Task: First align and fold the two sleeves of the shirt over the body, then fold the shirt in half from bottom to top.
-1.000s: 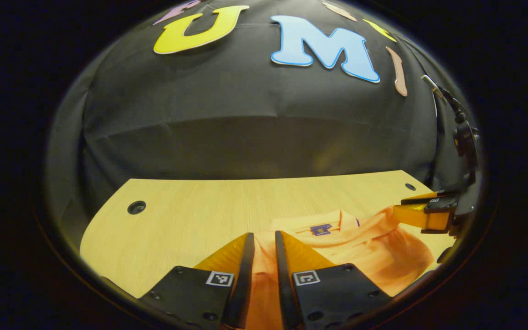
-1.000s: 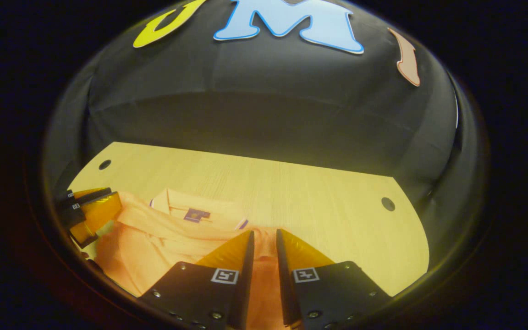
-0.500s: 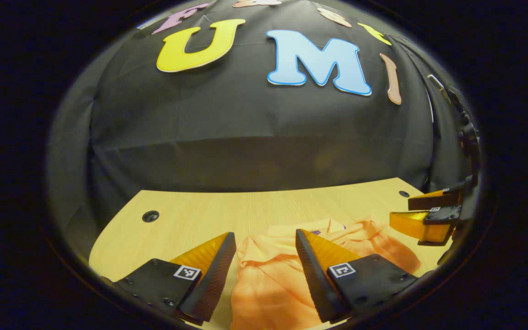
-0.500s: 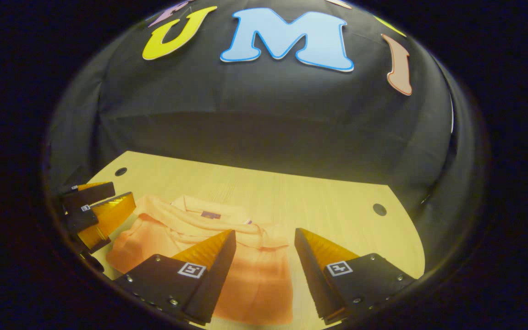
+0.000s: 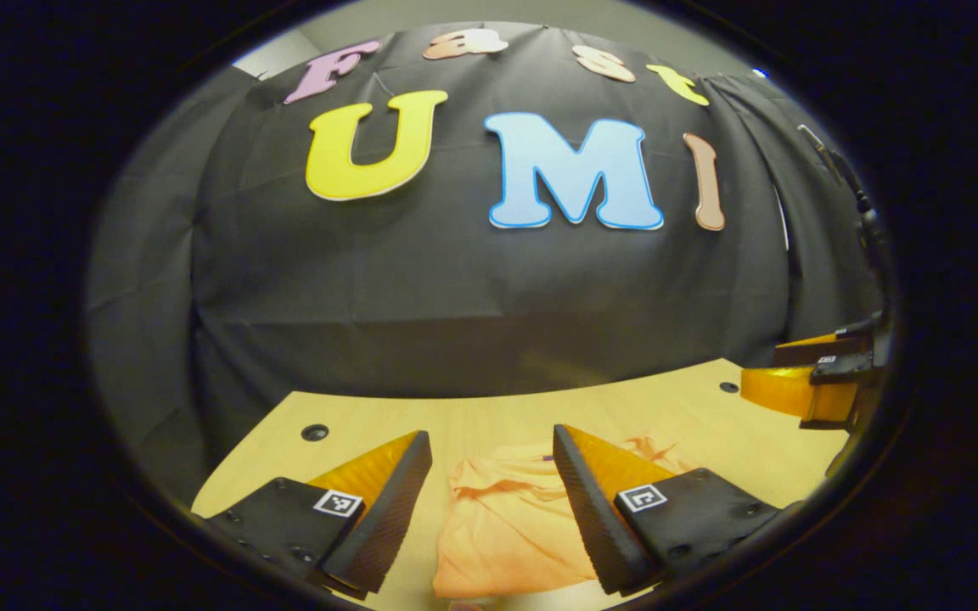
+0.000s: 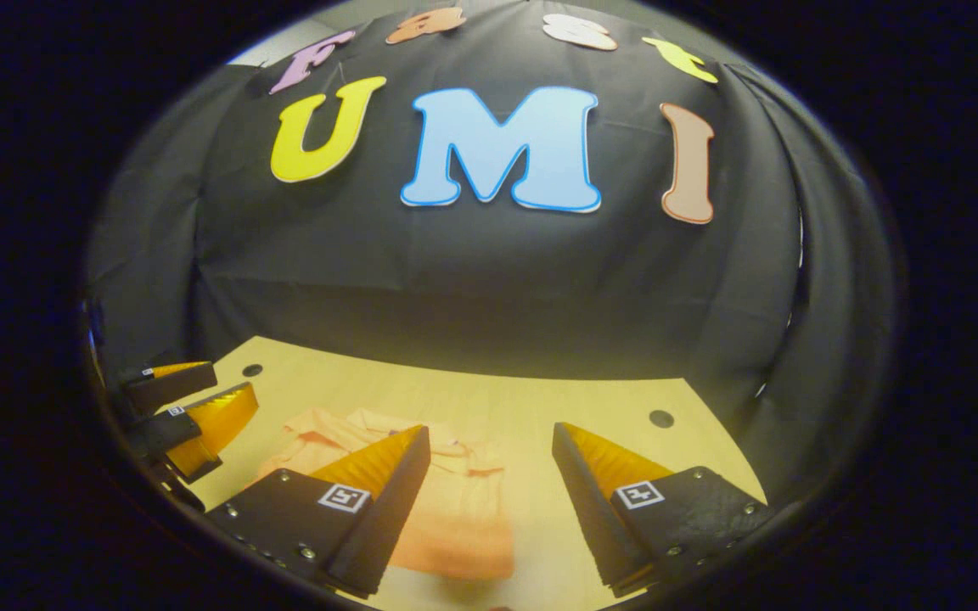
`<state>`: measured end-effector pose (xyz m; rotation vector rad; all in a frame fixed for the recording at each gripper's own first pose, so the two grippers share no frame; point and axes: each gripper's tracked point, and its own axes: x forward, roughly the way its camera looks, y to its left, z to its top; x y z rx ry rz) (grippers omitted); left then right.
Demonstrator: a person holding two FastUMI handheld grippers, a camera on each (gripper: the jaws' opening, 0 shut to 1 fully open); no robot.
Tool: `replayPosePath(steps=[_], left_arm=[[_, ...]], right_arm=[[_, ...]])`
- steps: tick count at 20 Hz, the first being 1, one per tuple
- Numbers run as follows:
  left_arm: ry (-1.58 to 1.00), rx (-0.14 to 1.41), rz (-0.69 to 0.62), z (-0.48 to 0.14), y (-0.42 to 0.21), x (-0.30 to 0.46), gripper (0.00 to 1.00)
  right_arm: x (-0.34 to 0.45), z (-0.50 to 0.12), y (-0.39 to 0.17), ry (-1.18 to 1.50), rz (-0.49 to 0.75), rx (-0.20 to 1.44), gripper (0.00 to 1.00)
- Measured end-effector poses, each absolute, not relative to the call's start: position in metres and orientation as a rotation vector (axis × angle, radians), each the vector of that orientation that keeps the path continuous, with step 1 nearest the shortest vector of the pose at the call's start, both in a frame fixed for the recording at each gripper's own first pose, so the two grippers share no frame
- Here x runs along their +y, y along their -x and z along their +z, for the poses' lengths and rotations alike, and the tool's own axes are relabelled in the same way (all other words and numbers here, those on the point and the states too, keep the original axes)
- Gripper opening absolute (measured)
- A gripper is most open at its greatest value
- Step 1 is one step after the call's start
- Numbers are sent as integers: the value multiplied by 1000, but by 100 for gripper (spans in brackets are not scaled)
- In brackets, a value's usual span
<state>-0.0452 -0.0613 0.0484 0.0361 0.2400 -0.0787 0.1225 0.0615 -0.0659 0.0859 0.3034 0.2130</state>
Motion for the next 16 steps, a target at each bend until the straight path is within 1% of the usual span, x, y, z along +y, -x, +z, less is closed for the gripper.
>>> replayPosePath(steps=[1,2,3,4,6,12,13,14,15,16], left_arm=[[-37,224,-74,58,52,-63,94],[-39,210,-69,66,59,-66,94],[-40,198,-65,74,67,-69,94],[-42,187,-59,81,75,-72,94],[-32,157,-44,98,91,-78,94],[-8,92,32,119,146,-87,94],[-7,83,39,123,155,-89,94],[-9,80,46,125,161,-90,92],[-12,75,49,128,168,-91,94],[-18,71,51,133,173,-92,94]], right_arm=[[55,-60,-116,-85,212,284,87],[50,-52,-108,-83,214,265,89],[47,-47,-100,-79,218,249,87],[42,-42,-92,-75,223,236,89],[35,-31,-75,-72,239,206,89],[13,-10,-19,-61,293,124,89],[10,-7,-18,-63,298,113,89],[8,-3,-13,-64,301,105,89],[5,-2,-4,-64,303,96,89],[1,1,1,-64,301,90,89]])
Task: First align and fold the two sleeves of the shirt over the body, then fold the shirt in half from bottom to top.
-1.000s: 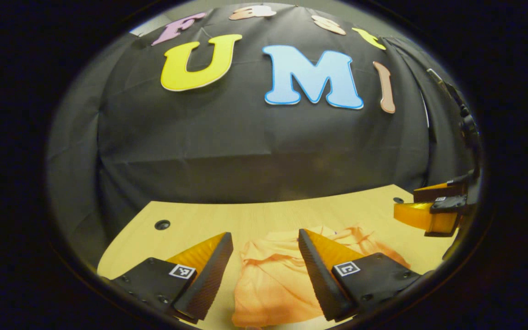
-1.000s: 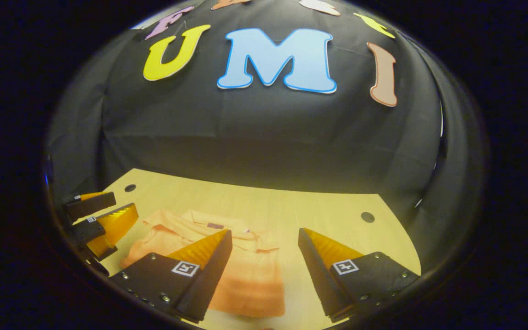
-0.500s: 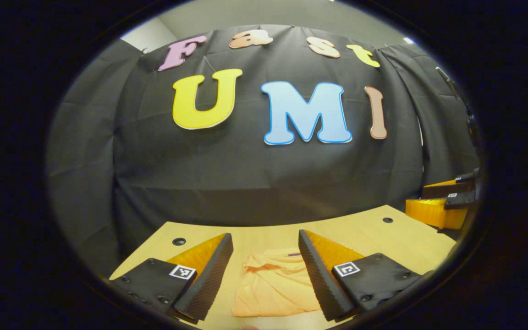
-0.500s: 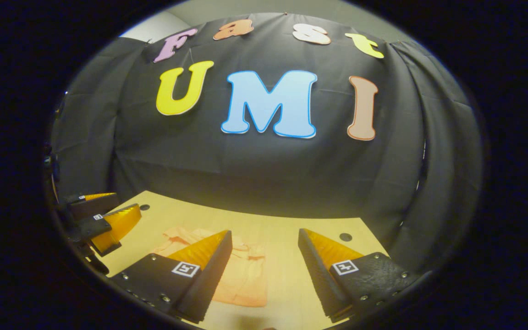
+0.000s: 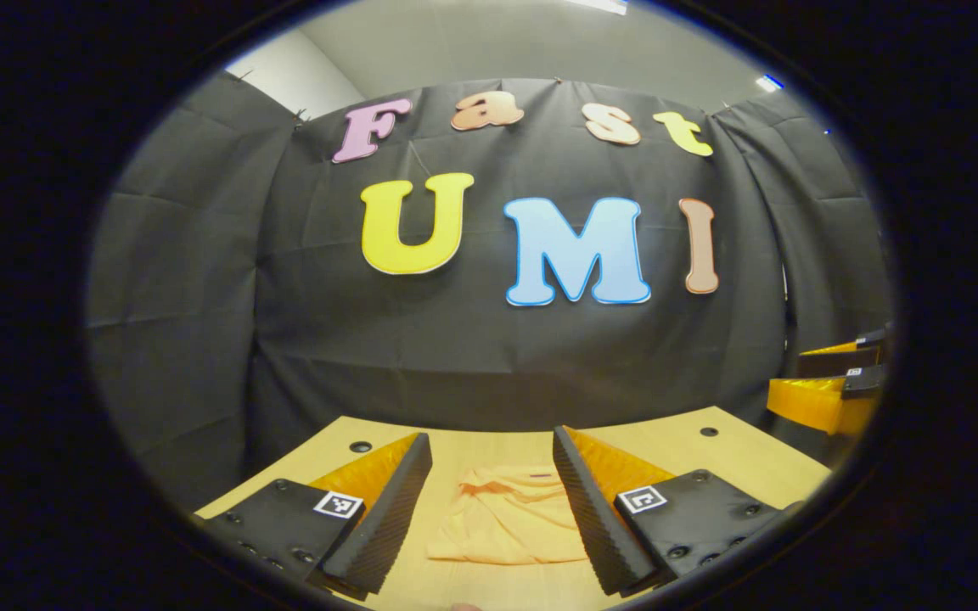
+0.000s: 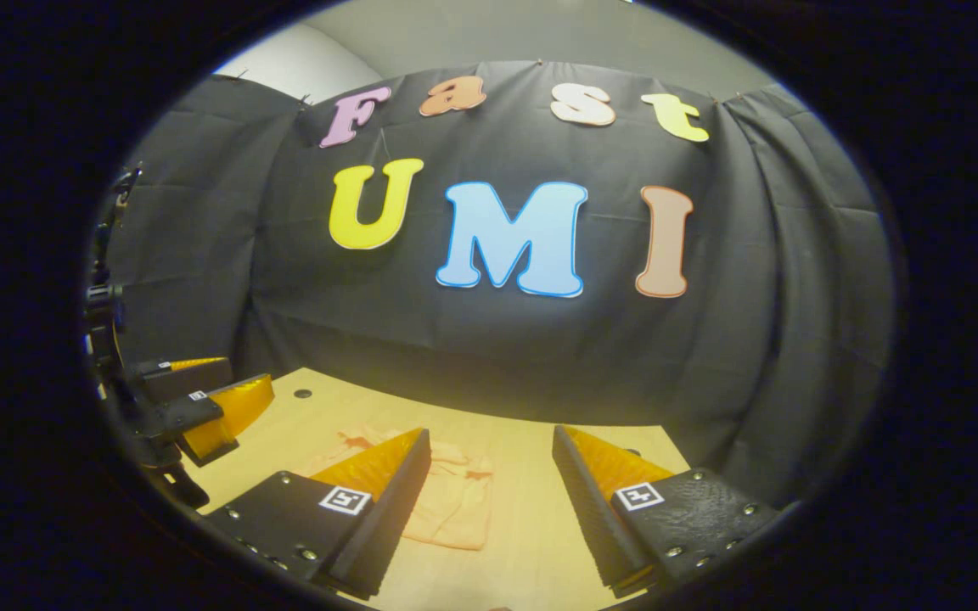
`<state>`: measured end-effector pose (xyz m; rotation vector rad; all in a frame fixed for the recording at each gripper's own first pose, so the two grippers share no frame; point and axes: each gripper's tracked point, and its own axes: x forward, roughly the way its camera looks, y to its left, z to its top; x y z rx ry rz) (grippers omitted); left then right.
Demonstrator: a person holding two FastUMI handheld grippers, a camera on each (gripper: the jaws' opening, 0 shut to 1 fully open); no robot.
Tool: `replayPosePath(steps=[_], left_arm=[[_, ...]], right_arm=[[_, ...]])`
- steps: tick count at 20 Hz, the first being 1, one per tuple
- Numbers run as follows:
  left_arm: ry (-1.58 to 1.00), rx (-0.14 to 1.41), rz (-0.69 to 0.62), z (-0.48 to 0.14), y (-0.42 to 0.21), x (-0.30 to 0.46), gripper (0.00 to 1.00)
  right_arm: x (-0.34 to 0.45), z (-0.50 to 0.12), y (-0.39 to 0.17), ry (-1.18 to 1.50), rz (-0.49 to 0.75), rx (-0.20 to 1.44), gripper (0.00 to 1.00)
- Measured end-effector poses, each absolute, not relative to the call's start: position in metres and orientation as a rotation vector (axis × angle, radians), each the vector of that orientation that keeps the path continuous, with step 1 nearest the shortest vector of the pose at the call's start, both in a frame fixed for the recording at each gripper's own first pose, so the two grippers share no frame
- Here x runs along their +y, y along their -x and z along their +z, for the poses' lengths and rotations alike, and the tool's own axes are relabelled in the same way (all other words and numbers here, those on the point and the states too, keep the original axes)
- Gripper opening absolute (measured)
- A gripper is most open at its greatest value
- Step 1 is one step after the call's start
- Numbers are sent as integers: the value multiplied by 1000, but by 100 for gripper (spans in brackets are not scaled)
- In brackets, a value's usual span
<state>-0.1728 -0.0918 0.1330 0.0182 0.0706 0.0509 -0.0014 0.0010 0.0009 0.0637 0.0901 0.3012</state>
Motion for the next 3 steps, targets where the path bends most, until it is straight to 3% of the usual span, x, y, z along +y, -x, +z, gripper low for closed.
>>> replayPosePath(steps=[3], left_arm=[[-32,51,48,145,179,-94,92]], right_arm=[[-7,8,9,-65,285,67,89]])
